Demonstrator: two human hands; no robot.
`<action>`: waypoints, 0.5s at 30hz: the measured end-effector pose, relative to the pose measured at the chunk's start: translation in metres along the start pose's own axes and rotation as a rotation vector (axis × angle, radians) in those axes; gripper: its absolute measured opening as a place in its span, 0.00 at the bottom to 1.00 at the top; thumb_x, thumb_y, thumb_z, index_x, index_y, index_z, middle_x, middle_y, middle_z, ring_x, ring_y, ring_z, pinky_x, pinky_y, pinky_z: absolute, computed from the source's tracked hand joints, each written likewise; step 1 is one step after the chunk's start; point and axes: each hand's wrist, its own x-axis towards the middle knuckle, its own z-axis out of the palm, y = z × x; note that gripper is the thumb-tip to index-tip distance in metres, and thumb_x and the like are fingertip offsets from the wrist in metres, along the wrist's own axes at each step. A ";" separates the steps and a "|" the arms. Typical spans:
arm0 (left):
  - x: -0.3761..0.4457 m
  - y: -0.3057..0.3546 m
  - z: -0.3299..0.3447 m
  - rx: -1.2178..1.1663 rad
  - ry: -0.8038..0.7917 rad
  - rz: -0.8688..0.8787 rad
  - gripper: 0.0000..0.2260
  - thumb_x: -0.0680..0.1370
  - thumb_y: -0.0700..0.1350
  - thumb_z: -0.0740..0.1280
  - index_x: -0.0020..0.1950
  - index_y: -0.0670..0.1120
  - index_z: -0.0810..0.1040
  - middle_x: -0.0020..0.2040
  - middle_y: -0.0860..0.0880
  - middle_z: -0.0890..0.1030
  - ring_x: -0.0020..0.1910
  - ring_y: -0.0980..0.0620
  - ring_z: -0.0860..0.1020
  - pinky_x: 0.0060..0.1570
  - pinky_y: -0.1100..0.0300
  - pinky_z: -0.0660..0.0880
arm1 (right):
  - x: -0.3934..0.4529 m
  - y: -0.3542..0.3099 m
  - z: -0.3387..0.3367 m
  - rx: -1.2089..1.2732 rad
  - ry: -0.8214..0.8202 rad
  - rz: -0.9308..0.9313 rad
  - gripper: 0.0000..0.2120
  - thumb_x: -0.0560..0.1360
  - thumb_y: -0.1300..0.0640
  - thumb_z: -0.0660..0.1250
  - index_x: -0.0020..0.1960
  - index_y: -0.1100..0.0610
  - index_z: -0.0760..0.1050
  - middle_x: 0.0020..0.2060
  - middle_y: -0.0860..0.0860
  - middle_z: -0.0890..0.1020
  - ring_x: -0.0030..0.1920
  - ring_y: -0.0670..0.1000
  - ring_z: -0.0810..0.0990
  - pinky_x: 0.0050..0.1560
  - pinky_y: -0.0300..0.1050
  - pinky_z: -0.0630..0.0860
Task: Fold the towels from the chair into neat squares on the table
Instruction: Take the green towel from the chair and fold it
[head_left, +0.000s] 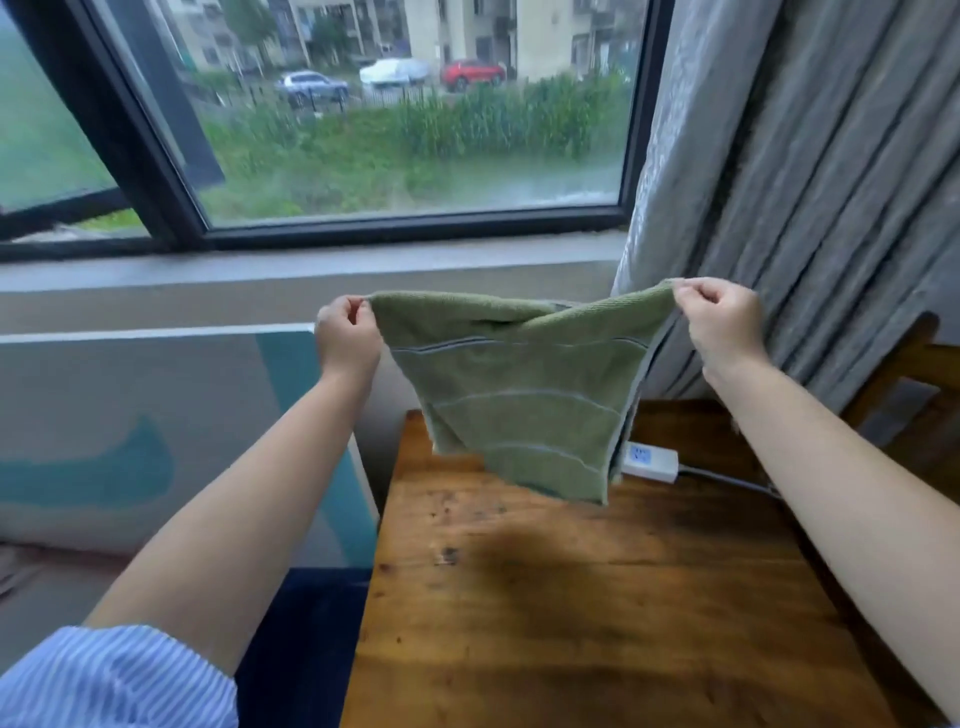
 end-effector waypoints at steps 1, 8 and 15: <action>0.002 0.003 -0.004 -0.027 0.029 0.003 0.11 0.80 0.40 0.56 0.51 0.36 0.76 0.50 0.35 0.76 0.44 0.44 0.72 0.51 0.49 0.72 | 0.000 -0.006 -0.006 0.042 0.005 0.002 0.11 0.76 0.63 0.62 0.55 0.66 0.78 0.43 0.52 0.78 0.38 0.43 0.74 0.34 0.23 0.68; -0.050 -0.052 -0.038 -0.057 0.061 -0.036 0.14 0.78 0.36 0.56 0.33 0.44 0.68 0.32 0.49 0.67 0.34 0.53 0.65 0.34 0.63 0.63 | -0.053 0.017 -0.043 0.063 -0.147 0.109 0.16 0.76 0.64 0.62 0.32 0.52 0.72 0.17 0.35 0.75 0.22 0.32 0.73 0.26 0.23 0.67; -0.138 -0.138 -0.061 0.362 -0.568 -0.302 0.14 0.75 0.39 0.58 0.29 0.43 0.65 0.30 0.47 0.63 0.31 0.49 0.61 0.29 0.58 0.56 | -0.160 0.122 -0.062 -0.530 -0.653 0.367 0.16 0.74 0.65 0.64 0.27 0.58 0.72 0.28 0.55 0.74 0.32 0.50 0.72 0.32 0.40 0.67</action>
